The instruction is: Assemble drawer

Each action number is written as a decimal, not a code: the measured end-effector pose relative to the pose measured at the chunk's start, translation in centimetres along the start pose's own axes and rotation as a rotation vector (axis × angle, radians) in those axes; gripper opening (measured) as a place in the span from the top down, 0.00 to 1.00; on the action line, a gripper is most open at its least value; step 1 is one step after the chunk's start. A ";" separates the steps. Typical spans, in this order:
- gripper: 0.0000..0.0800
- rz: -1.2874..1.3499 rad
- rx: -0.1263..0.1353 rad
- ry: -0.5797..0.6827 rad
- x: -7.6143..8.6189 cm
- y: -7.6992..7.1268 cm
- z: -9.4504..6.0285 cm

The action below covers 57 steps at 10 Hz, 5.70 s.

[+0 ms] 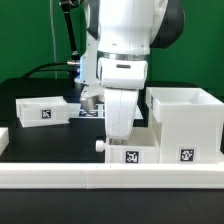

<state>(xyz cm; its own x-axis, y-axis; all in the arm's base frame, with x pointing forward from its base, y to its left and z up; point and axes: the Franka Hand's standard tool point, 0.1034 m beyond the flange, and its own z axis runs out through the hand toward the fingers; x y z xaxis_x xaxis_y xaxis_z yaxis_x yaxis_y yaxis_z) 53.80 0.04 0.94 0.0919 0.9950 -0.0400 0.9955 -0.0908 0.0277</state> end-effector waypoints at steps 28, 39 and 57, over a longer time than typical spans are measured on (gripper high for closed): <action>0.95 -0.087 0.017 -0.044 -0.1 -0.5 0.2; 0.20 -0.056 0.011 -0.056 0.0 0.5 -3.4; 0.19 -0.165 0.149 0.300 -6.2 2.0 0.1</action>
Offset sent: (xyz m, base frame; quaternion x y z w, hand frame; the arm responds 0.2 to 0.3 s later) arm -0.0170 0.0019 0.0007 -0.0317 0.0163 0.0165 0.9992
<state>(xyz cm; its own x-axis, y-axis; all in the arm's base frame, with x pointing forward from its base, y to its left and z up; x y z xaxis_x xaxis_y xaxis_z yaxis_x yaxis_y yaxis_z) 55.21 -6.34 1.11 -0.0595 0.9629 0.2633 0.9909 0.0889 -0.1013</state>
